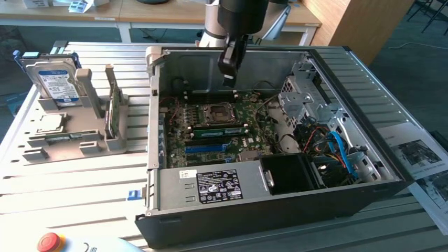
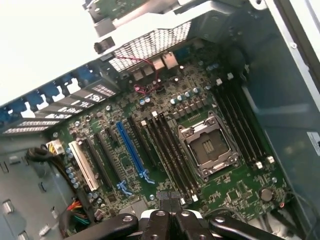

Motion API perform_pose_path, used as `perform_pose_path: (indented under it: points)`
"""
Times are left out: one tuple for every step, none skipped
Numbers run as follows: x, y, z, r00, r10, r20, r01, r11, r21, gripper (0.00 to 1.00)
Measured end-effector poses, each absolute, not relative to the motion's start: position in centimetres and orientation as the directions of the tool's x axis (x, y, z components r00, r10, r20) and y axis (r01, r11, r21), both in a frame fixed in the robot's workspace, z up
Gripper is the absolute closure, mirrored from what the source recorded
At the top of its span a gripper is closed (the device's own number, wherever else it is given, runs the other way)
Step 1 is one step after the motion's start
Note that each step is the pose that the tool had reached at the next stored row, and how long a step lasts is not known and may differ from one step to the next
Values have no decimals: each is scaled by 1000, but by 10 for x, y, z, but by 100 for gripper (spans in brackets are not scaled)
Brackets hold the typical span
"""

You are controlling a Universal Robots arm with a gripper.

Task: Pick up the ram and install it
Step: 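Press down the ram until it locks into place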

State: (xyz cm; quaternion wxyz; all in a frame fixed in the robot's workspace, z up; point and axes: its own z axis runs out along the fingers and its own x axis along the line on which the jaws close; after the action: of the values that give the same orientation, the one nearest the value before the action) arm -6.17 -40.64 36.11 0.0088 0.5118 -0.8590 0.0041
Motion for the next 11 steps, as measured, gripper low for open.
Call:
perform_pose_path:
  points:
    - [-62,-406,361,-490,-872,19,-872,490,2,90]
    - [-62,-406,361,-503,-864,19,-864,503,2,90]
    - [-62,-406,361,-517,-856,19,-856,517,2,90]
    - [-62,-406,361,-530,-848,19,-848,530,2,90]
    - [-62,-406,361,-543,-839,19,-840,543,2,90]
    - [-62,-406,361,-557,-830,19,-830,557,2,90]
    - [-62,-406,361,-570,-821,19,-821,570,2,90]
    - [-62,-406,361,-583,-813,19,-813,583,2,90]
    - [-62,-406,361,-595,-803,19,-803,595,2,90]
    - [-62,-406,361,-608,-794,19,-794,608,2,90]
    - [-62,-406,361,-620,-784,19,-784,620,2,90]
